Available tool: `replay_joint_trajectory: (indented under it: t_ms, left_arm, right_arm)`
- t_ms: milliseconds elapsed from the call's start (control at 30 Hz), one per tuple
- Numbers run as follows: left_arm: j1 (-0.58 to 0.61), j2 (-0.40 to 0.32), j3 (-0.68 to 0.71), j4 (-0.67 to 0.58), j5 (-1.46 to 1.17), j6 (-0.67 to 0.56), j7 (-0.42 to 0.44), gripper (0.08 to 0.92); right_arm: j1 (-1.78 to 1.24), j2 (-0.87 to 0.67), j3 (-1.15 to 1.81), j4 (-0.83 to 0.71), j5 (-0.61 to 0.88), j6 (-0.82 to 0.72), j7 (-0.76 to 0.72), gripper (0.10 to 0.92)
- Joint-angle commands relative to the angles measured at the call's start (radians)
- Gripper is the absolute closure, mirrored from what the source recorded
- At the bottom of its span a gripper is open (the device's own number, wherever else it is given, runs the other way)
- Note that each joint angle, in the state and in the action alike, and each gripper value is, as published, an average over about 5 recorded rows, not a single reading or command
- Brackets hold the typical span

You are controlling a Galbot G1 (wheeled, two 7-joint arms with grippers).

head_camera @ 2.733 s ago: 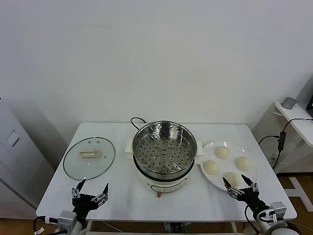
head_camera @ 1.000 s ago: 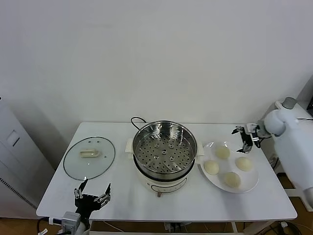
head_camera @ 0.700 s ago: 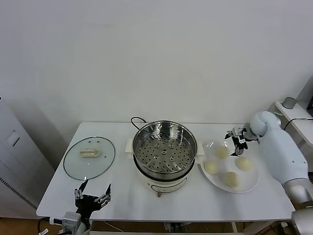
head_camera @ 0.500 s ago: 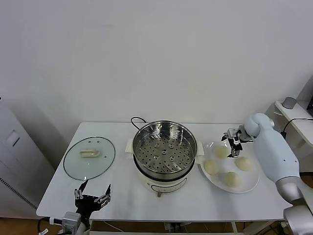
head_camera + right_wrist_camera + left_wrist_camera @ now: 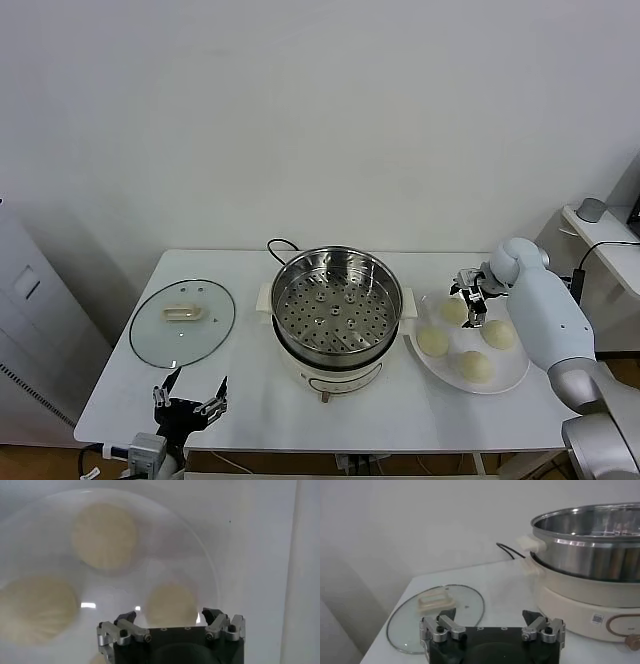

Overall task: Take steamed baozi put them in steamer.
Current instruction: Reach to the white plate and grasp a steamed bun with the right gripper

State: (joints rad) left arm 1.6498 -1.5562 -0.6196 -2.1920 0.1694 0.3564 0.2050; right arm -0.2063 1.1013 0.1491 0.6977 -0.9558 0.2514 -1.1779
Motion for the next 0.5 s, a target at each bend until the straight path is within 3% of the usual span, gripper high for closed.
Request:
replay_joint_trajectory:
  t_ms: [33, 500]
  left_arm:
    - [0.000, -0.001, 0.004, 0.001, 0.004, 0.001, 0.000, 0.177]
    - [-0.001, -0.001, 0.006, 0.007, 0.007, 0.001, 0.000, 0.177]
  right_arm:
    - [0.010, 0.016, 0.010, -0.058, -0.030, -0.002, 0.028, 0.203]
    - [0.007, 0.020, 0.013, -0.061, -0.037, -0.011, 0.040, 0.205]
